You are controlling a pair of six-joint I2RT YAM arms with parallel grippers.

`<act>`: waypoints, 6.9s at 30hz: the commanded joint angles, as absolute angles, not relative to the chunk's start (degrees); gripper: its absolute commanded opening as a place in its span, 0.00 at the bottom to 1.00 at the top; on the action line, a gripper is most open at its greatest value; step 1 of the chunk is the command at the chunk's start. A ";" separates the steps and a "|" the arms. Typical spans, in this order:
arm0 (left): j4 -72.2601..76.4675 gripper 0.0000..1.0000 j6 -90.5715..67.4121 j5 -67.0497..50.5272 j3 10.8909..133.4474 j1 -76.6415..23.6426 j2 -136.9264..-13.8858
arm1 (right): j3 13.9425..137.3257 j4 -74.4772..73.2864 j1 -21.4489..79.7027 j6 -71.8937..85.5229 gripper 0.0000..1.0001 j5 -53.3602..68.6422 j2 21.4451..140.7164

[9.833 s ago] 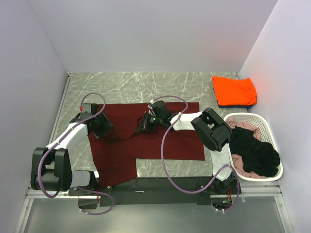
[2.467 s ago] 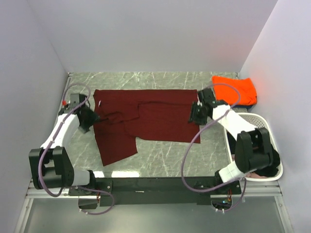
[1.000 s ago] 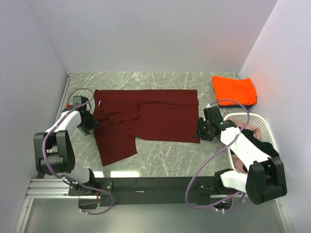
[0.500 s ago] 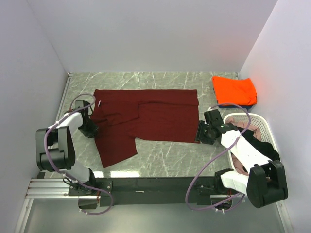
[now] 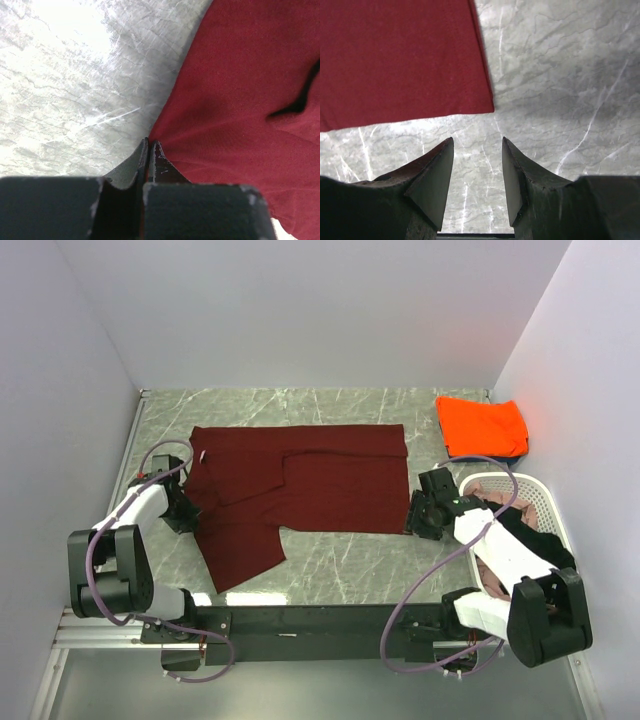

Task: Fold and stack the t-shirts
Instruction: Fold the tshirt

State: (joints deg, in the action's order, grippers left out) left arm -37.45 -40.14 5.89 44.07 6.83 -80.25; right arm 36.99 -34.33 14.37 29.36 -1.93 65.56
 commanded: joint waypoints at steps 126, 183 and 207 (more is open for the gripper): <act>-40.26 0.01 -40.08 -0.62 81.48 9.40 -110.04 | 85.25 -38.06 1.32 24.96 0.00 4.48 113.90; -35.42 0.01 -41.22 3.87 83.06 9.49 -112.14 | 84.11 -33.40 -2.11 26.72 0.00 5.18 115.48; -40.17 0.80 -43.33 5.63 71.03 9.14 -91.60 | 72.87 -35.07 3.77 28.04 0.51 5.19 94.05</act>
State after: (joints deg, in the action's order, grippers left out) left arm -38.83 -42.30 4.54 74.15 9.28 -98.08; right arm 75.61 -34.94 1.67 27.64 6.22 99.79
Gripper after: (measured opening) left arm 0.790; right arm 0.507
